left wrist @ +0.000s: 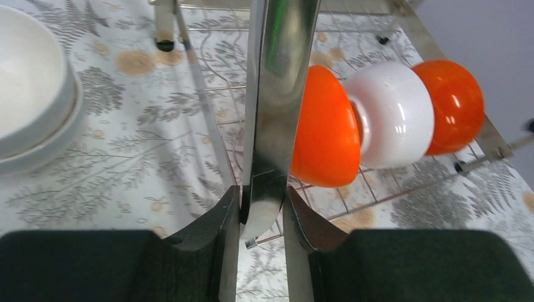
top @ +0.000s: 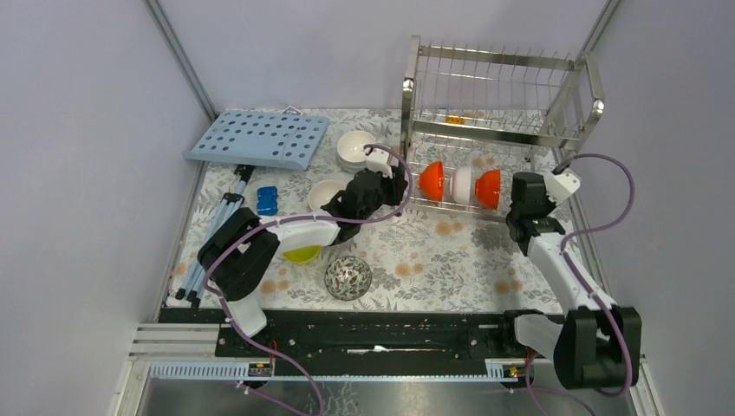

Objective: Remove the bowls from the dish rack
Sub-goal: Adjust the dish rack at the center of the board.

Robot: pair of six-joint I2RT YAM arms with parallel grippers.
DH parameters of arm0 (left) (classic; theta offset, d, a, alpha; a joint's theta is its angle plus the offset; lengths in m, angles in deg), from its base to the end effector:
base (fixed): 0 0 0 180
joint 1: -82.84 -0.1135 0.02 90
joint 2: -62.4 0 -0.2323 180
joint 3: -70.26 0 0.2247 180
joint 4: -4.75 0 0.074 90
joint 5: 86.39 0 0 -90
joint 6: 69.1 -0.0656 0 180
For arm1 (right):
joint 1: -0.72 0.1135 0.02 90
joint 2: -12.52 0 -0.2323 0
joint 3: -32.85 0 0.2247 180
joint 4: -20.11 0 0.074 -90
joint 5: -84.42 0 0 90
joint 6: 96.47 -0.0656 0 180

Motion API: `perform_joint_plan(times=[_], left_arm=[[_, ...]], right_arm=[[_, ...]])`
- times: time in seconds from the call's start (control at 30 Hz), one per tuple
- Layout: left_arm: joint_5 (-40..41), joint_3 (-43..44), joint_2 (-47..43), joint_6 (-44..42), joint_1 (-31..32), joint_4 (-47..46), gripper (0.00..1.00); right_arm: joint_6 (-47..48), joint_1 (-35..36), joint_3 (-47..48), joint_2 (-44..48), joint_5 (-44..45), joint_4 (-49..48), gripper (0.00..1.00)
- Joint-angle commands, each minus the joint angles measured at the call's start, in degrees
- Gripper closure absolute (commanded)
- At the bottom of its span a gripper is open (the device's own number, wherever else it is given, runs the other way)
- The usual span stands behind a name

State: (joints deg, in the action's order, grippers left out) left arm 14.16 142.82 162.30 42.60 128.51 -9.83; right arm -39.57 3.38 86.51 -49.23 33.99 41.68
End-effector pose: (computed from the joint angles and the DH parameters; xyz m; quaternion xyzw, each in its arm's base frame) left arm 0.2843 -0.2739 0.2086 0.1054 0.7730 -0.2849 0.5570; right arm 0.2424 -0.0306 0.2249 0.3777 0.7403 -0.1333 0.5399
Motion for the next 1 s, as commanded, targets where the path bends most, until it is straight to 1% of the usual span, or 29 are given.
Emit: perform_joint_plan(times=[0.0, 0.1, 0.17, 0.33, 0.57, 0.63, 0.7, 0.77, 0.83, 0.9, 0.97], left_arm=[[-5.62, 0.14, -3.40, 5.94, 4.45, -5.32, 1.00], [-3.93, -0.78, -4.12, 6.07, 5.88, -5.26, 1.00], [-3.15, -1.06, -4.24, 5.73, 6.26, -5.14, 1.00], [-0.83, -1.68, -4.43, 5.38, 6.27, -4.39, 1.00], [1.60, -2.02, -5.39, 5.26, 6.23, -3.34, 1.00], [1.75, -2.19, -5.83, 5.11, 6.20, -3.18, 1.00], [1.72, -2.57, -6.39, 5.15, 6.27, -3.01, 1.00], [1.57, -3.31, -7.19, 5.20, 6.22, -3.00, 0.94], [1.68, -4.18, -8.26, 5.21, 6.20, -2.62, 0.83], [1.83, -5.37, -9.81, 5.08, 6.25, -2.08, 0.69], [1.95, -6.77, -11.69, 4.83, 6.25, -1.89, 0.54]], right_arm=[[-0.40, 0.19, 1.02, -5.52, -11.03, -2.85, 0.73], [0.27, 0.21, 2.16, -8.04, -13.52, -3.20, 0.72], [0.49, 0.22, 2.13, -7.98, -13.93, -3.40, 0.72], [0.70, 0.24, 0.89, -3.58, -14.97, -3.33, 0.68], [1.38, 0.28, -0.86, 9.16, -17.84, 3.44, 0.44], [2.03, 0.25, -1.55, 12.40, -18.30, 5.46, 0.39], [2.01, 0.26, -2.27, 15.58, -19.36, 7.04, 0.37], [2.05, 0.25, -3.28, 17.56, -22.57, 7.19, 0.34], [2.31, 0.20, -3.83, 18.30, -27.04, 7.23, 0.33], [2.50, 0.24, -4.62, 19.26, -29.87, 6.93, 0.33], [2.44, 0.24, -5.89, 20.32, -30.84, 5.15, 0.32]])
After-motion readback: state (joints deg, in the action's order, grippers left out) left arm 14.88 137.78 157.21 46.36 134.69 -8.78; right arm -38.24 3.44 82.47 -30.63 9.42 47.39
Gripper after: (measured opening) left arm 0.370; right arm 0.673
